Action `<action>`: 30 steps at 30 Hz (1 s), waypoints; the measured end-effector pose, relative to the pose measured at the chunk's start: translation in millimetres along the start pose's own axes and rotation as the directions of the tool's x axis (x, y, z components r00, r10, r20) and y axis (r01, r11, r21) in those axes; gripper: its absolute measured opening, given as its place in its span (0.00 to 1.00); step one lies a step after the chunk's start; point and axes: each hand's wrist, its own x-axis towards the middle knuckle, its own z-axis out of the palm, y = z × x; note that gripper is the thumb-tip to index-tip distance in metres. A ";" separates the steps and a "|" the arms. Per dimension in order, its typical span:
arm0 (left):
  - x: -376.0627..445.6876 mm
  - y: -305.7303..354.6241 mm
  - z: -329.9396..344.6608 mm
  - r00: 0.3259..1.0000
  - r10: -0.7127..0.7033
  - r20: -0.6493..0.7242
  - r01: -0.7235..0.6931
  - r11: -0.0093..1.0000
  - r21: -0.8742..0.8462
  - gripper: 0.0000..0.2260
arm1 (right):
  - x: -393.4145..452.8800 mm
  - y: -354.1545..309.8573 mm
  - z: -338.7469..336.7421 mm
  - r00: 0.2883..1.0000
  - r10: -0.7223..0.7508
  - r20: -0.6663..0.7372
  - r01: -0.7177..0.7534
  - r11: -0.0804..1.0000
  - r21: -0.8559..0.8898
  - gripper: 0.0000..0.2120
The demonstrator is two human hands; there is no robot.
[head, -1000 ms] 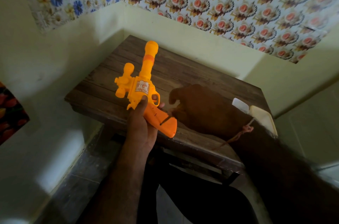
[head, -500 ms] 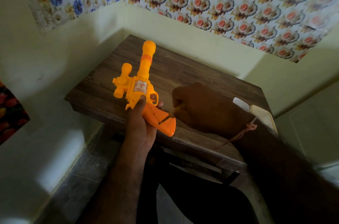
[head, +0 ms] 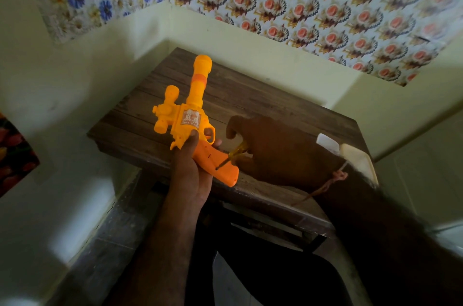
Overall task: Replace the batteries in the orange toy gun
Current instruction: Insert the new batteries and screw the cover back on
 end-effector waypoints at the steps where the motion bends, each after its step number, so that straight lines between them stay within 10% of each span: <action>1: -0.1 0.4 -0.1 1.000 0.004 0.004 -0.004 1.000 0.007 0.26 | -0.2 0.6 0.4 1.000 -0.018 0.011 0.018 1.000 0.011 0.11; 30: 1.2 0.0 0.1 1.000 0.008 0.011 -0.008 1.000 0.015 0.27 | -1.5 -4.0 -2.9 1.000 0.013 0.011 -0.011 0.994 -0.110 0.12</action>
